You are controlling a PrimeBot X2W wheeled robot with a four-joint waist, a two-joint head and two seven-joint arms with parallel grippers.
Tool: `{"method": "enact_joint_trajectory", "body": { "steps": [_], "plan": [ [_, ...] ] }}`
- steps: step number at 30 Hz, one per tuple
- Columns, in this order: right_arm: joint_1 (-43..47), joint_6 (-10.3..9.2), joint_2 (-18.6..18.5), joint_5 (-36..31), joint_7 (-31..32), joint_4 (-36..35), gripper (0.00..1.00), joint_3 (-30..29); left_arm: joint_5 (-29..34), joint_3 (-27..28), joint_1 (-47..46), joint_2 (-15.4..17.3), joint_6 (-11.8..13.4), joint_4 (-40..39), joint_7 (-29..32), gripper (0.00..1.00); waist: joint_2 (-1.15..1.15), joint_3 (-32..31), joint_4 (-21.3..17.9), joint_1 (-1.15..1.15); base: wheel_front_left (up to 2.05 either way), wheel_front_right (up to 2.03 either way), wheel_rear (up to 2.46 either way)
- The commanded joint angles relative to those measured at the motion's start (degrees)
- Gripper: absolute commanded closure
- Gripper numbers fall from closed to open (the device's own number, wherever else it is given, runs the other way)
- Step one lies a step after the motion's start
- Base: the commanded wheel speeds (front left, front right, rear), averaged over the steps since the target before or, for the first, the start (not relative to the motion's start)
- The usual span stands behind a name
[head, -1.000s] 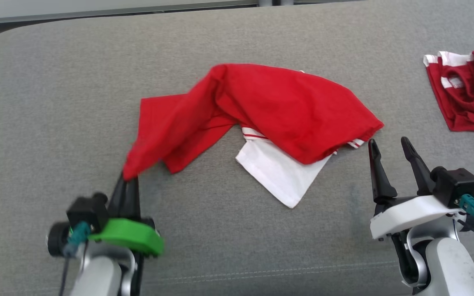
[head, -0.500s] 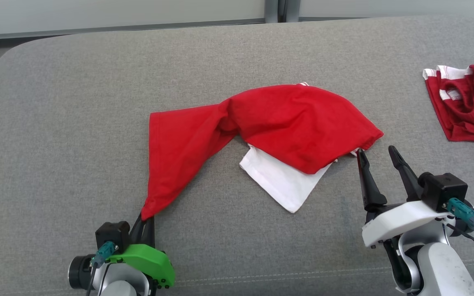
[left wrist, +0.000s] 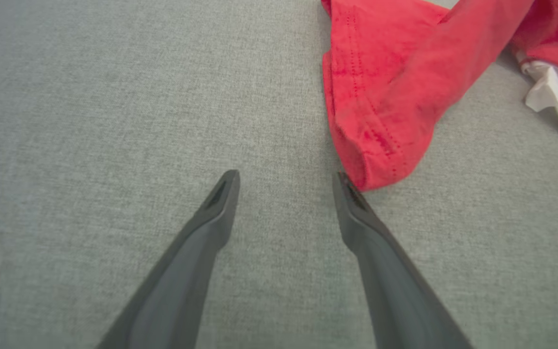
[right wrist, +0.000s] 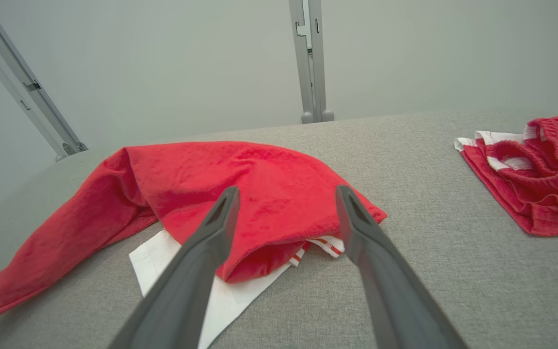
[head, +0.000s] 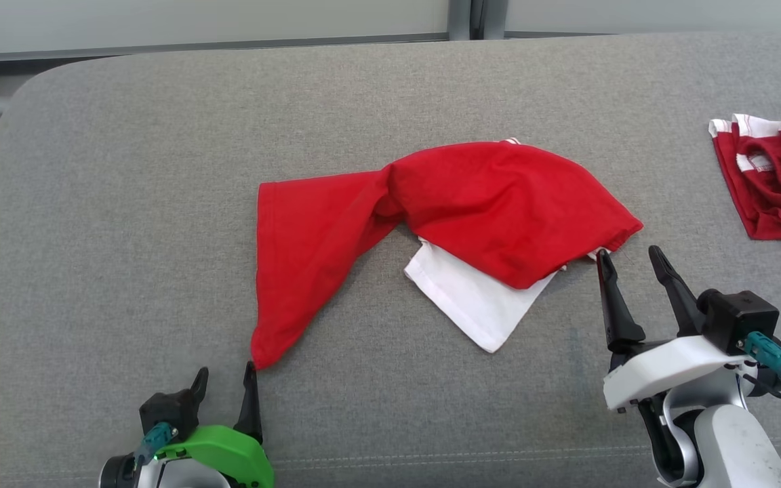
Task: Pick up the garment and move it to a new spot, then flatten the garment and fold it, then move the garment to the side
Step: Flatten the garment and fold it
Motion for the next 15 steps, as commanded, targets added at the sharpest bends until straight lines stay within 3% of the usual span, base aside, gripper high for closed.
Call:
{"method": "enact_joint_trajectory", "body": {
  "steps": [1,15],
  "plan": [
    [0.6,-0.02,-0.2,0.2,-0.3,0.1,0.00,-0.2,0.2,0.6,0.9,-0.3,-0.3,-0.7,0.0,0.00,0.00,-0.2,0.3,0.00,0.00,0.00,0.00],
    [1.4,-0.02,-0.2,-0.4,-0.7,-0.6,0.00,-1.7,1.1,7.0,5.1,-0.4,-0.3,-13.2,0.0,0.00,0.00,-2.7,0.2,0.00,0.00,0.00,0.00]
  ]
}}
